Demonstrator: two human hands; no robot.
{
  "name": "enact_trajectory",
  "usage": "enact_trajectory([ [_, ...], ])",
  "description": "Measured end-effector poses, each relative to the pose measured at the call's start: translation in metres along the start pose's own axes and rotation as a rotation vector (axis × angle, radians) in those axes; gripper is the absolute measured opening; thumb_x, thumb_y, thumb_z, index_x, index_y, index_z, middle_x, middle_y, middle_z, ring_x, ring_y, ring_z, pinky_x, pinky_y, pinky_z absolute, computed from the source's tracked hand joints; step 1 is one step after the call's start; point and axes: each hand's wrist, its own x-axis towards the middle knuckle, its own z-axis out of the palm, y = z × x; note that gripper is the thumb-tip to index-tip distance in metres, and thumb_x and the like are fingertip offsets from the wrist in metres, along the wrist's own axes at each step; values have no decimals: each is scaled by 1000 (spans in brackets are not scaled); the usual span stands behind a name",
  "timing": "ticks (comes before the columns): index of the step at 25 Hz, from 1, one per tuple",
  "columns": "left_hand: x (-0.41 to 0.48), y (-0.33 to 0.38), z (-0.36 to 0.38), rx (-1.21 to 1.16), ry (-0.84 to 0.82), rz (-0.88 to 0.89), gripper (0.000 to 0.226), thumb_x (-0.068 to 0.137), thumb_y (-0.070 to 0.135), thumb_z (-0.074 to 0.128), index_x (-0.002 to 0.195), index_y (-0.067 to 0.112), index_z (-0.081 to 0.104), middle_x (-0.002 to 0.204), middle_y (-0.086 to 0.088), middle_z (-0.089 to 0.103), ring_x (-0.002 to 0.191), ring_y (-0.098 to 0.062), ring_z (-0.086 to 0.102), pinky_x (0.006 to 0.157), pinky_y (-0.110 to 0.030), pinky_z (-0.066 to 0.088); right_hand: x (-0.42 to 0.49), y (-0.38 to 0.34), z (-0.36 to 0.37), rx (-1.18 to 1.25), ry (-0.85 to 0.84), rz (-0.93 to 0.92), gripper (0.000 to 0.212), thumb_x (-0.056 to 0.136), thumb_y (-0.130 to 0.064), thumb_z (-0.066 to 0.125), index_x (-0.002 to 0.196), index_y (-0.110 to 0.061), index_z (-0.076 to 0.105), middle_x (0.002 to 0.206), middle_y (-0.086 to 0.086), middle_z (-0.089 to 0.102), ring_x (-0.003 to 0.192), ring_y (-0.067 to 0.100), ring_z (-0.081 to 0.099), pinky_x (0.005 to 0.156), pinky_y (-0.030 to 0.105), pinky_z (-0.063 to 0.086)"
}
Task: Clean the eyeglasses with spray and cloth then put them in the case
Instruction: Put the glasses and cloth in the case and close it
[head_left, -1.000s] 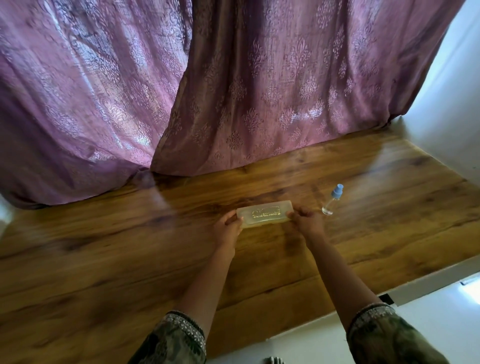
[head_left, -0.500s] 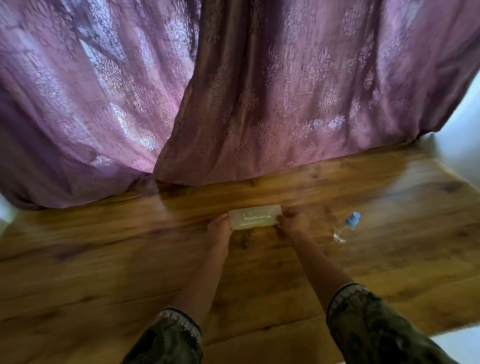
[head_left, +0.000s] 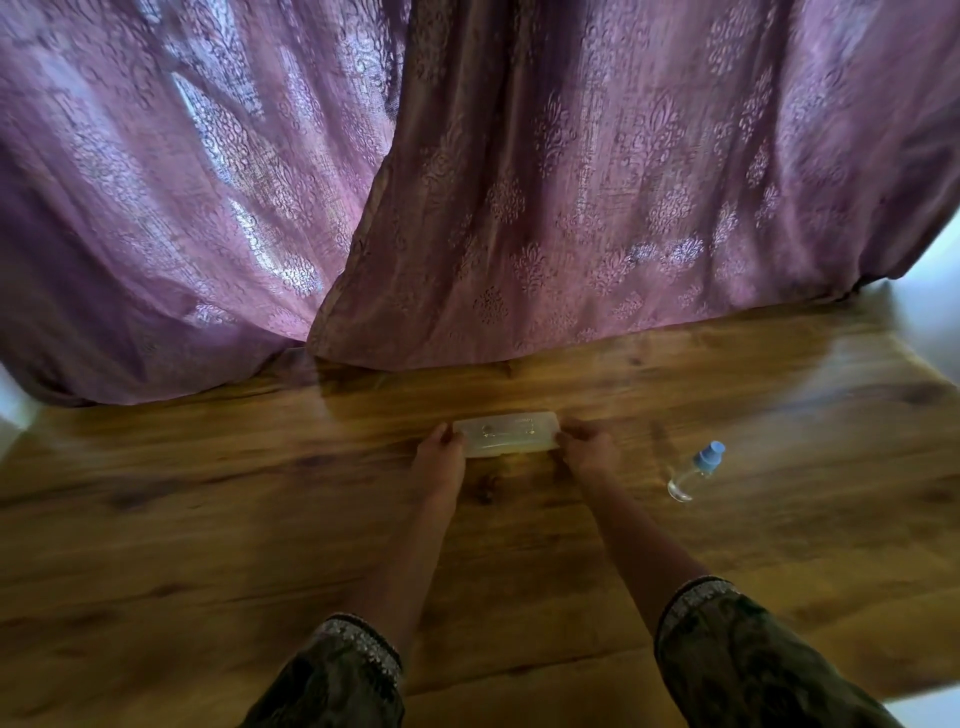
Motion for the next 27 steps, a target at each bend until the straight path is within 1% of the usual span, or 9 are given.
enact_trajectory([
  [4, -11, 6, 6, 117, 121, 165, 42, 90, 19, 51, 132, 19, 48, 139, -9, 46, 127, -26, 43, 106, -41, 38, -17, 9, -15, -2, 91, -26, 27, 87, -12, 59, 113, -8, 62, 113, 14, 66, 101, 26, 60, 80, 28, 43],
  [8, -33, 6, 28, 275, 185, 345, 34, 89, 14, 50, 122, 19, 55, 129, -9, 51, 123, -27, 41, 100, -38, 37, -42, 37, -31, 0, 222, -122, 22, 88, -14, 56, 108, -5, 61, 103, 17, 68, 97, 32, 62, 78, 33, 45],
  [12, -55, 2, 60, 327, -14, 429, 27, 90, 9, 48, 113, 14, 61, 120, -6, 60, 112, -23, 56, 95, -31, 44, -61, 67, -42, 87, 418, -210, 2, 86, -10, 54, 84, -10, 55, 80, 10, 61, 80, 31, 60, 69, 37, 47],
  [15, -73, 0, 89, 351, -189, 420, 27, 91, 10, 47, 113, 16, 61, 121, -1, 61, 110, -16, 57, 90, -22, 40, -68, 79, -58, 115, 607, -256, 7, 83, -9, 57, 84, -6, 50, 82, 13, 54, 79, 30, 53, 72, 46, 46],
  [17, -81, -3, 110, 379, -337, 397, 32, 90, 8, 47, 118, 16, 58, 126, -2, 59, 113, -17, 55, 95, -25, 42, -64, 80, -72, 143, 701, -221, 13, 82, -8, 58, 91, -2, 51, 88, 17, 54, 84, 34, 53, 73, 44, 44],
  [19, -87, -5, 129, 439, -476, 346, 41, 87, 6, 49, 127, 17, 53, 132, -4, 56, 118, -21, 53, 101, -32, 43, -54, 81, -88, 157, 709, -198, 29, 81, -9, 61, 107, -3, 51, 102, 17, 55, 93, 34, 54, 77, 46, 47],
  [22, -103, -5, 149, 529, -618, 315, 54, 83, 10, 50, 135, 22, 44, 130, -14, 56, 120, -32, 52, 101, -41, 44, -40, 85, -106, 62, 605, -217, 47, 80, -8, 62, 125, -8, 49, 121, 14, 56, 109, 31, 53, 90, 46, 47],
  [24, -110, -3, 156, 577, -666, 344, 54, 85, 8, 50, 137, 18, 41, 134, -11, 53, 124, -28, 49, 102, -34, 40, -32, 87, -115, -18, 502, -188, 45, 83, -8, 60, 127, -9, 51, 123, 12, 59, 112, 29, 54, 90, 38, 43],
  [27, -110, -5, 165, 570, -672, 373, 55, 84, 5, 50, 137, 15, 41, 136, -10, 52, 125, -25, 47, 104, -31, 37, -25, 91, -121, -54, 376, -177, 36, 85, -12, 60, 121, -10, 58, 114, 11, 66, 103, 28, 61, 81, 29, 42],
])
